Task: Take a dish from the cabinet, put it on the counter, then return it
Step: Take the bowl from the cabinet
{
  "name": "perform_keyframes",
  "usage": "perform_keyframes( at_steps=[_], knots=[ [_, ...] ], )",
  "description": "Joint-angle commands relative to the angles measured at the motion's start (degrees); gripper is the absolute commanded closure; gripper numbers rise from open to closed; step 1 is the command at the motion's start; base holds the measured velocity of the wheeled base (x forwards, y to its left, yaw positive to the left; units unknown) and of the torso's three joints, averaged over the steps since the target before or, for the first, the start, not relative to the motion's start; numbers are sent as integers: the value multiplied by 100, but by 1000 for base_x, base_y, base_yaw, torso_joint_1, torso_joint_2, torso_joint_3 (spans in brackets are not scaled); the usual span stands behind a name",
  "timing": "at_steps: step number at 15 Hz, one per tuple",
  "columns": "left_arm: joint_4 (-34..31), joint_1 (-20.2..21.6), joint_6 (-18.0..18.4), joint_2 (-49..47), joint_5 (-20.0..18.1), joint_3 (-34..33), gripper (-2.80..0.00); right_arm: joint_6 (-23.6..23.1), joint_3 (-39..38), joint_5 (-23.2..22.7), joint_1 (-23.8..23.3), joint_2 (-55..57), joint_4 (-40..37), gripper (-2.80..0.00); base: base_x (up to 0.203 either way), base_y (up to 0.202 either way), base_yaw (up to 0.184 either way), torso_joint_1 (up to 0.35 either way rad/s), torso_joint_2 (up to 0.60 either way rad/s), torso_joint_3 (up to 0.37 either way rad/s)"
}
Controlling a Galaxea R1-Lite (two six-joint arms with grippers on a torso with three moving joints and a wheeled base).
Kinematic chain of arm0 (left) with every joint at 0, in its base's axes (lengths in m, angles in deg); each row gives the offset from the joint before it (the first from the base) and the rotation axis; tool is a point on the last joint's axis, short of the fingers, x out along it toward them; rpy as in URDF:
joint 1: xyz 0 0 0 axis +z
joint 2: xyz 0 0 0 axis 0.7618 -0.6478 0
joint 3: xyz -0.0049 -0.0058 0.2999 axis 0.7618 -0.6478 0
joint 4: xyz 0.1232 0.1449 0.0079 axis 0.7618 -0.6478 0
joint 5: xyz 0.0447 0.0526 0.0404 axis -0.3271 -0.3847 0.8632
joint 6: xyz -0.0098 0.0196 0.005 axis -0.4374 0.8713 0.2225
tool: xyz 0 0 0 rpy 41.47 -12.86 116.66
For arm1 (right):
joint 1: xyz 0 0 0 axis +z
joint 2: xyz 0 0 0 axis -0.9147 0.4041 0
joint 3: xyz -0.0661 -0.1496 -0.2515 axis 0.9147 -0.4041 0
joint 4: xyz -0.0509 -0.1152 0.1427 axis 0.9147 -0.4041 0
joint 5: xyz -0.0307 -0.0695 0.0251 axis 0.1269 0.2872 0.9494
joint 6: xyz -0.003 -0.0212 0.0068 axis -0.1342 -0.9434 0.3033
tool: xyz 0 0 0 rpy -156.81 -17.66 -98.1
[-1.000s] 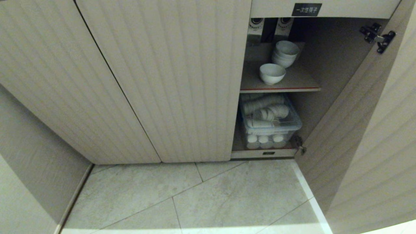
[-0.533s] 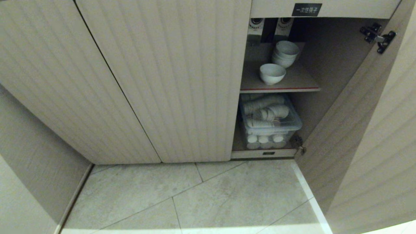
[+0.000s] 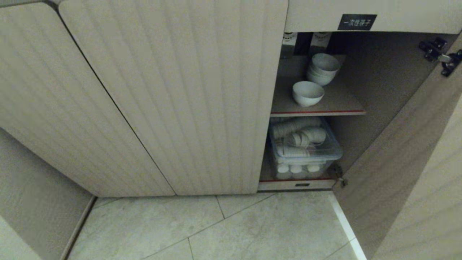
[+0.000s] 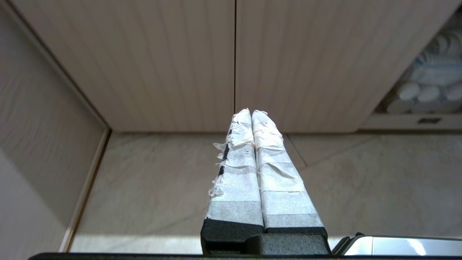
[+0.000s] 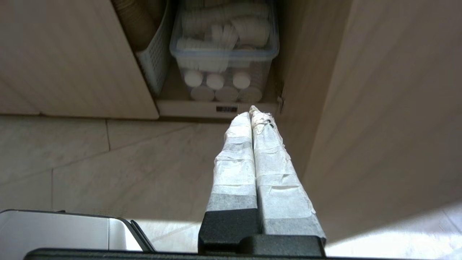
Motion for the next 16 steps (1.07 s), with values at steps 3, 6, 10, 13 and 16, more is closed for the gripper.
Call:
perform_keyframes(
  at_steps=[3,6,10,13,16],
  knots=[
    [2,2,-3,2,3,0,0,-2,0,-5,1,7,-2,0,197,0,2,4,1,5],
    [7,2,-3,2,3,0,0,-2,0,-5,1,7,-2,0,197,0,2,4,1,1],
    [0,2,-3,2,3,0,0,-2,0,-5,1,7,-2,0,189,0,2,3,7,2],
    [7,2,-3,2,1,0,0,-2,0,-5,1,7,-2,0,32,0,0,1,2,0],
    [7,2,-3,2,-6,0,0,-2,0,-5,1,7,-2,0,0,0,0,0,0,0]
  ],
)
